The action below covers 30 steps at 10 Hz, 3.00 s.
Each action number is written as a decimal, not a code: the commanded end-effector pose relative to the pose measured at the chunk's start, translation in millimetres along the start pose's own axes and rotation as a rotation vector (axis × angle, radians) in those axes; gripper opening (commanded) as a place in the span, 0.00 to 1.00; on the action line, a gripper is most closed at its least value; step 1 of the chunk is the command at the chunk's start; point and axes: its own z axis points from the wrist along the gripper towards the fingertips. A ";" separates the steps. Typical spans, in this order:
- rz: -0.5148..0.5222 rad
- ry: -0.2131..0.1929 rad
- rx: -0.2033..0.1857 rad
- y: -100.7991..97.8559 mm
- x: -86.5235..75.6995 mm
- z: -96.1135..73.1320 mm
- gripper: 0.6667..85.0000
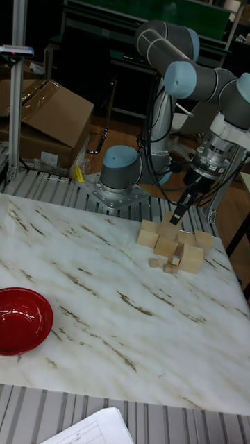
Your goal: Stack the blocks into a pyramid shape
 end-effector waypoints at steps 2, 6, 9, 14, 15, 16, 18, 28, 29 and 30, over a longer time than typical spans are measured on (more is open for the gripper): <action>0.016 -0.080 0.001 -1.0 -20.5 -2.8 0.00; 0.069 -0.142 -0.037 7.7 -36.6 -4.8 0.00; 0.069 -0.135 -0.051 11.3 -35.0 -4.7 0.00; 0.064 -0.120 -0.042 11.3 -28.2 -10.8 0.00; 0.072 -0.126 -0.048 14.7 -28.4 -15.3 0.00; 0.079 -0.139 -0.059 18.1 -31.3 -17.4 0.00; 0.083 -0.146 -0.083 27.9 -29.6 -21.5 0.00; 0.106 -0.157 -0.116 57.9 -16.5 -15.8 0.00; 0.098 -0.150 -0.118 59.2 -15.0 -15.7 0.00; 0.092 -0.142 -0.124 61.4 -12.7 -16.3 0.00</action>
